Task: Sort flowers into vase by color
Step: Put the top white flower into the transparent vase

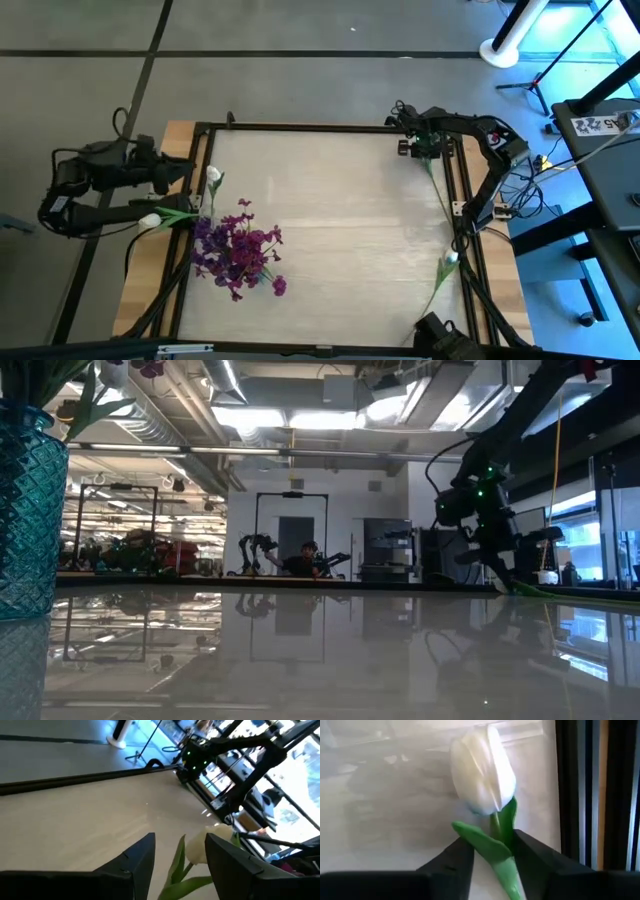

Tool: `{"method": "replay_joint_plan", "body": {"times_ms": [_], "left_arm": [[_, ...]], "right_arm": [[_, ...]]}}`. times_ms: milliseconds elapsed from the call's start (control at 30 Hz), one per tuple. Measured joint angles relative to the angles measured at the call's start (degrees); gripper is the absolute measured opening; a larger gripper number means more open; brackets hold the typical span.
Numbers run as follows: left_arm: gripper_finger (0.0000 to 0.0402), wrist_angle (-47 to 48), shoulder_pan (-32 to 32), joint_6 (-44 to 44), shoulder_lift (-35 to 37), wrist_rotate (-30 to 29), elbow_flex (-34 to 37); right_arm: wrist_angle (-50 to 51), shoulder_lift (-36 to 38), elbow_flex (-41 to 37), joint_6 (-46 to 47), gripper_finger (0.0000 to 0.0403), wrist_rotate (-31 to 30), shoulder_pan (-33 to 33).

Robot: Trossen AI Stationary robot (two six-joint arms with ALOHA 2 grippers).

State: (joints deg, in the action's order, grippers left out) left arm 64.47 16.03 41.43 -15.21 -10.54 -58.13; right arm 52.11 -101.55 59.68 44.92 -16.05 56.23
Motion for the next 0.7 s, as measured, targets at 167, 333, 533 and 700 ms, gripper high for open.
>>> {"method": "replay_joint_plan", "body": {"times_ms": [167, 333, 533, 700], "left_arm": [[0.0141, -1.84, 0.00, -0.40, -4.28, 0.50, -1.51], [0.0115, -2.93, 0.00, -4.74, -8.87, -1.32, -5.74], [0.0094, -10.26, 0.00, -12.59, -11.59, -0.75, -8.60], [0.0113, -11.07, 0.01, -20.98, -13.82, -0.15, -14.44]], "right_arm": [[1.49, -1.45, -0.03, 1.78, 0.0075, -1.51, -0.98], [1.02, -2.69, -0.02, 2.81, 0.0014, -3.95, -2.24], [-1.15, 4.75, 4.78, 1.25, 0.0008, -3.88, -10.48], [-10.43, 14.23, 13.92, 1.17, 0.0006, -4.60, -22.72]]}}
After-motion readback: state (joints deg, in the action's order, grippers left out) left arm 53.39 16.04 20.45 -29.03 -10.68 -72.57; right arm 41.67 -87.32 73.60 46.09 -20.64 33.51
